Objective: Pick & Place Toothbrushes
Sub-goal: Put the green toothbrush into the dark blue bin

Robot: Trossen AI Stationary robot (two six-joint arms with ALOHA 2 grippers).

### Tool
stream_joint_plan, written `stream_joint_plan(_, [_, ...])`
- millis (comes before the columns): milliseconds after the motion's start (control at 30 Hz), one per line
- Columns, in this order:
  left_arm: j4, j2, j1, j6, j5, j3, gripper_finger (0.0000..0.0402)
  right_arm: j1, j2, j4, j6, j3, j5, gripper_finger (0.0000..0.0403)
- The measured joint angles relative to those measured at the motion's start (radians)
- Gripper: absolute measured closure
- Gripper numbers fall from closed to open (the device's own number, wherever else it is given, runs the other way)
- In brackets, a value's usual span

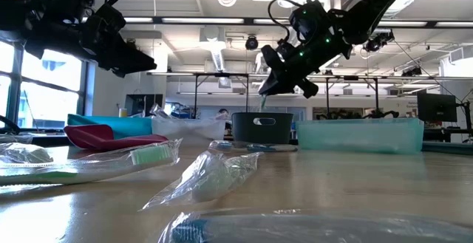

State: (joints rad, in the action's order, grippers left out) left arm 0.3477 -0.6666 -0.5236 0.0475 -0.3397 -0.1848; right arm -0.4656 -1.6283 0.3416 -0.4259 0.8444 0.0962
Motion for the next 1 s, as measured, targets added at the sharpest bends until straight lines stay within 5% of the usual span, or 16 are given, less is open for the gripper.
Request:
stream_joint_plan(300, [0.0, 0.0, 0.0, 0.0, 0.0, 0.0, 0.0247, -0.002, 0.0, -0.001, 0.001, 0.0, 0.011, 0.0373])
stream_joint_plan(1000, [-0.007, 0.0, 0.0, 0.0, 0.001, 0.0, 0.0247, -0.006, 0.0, -0.004, 0.036, 0.0, 0.137, 0.0207])
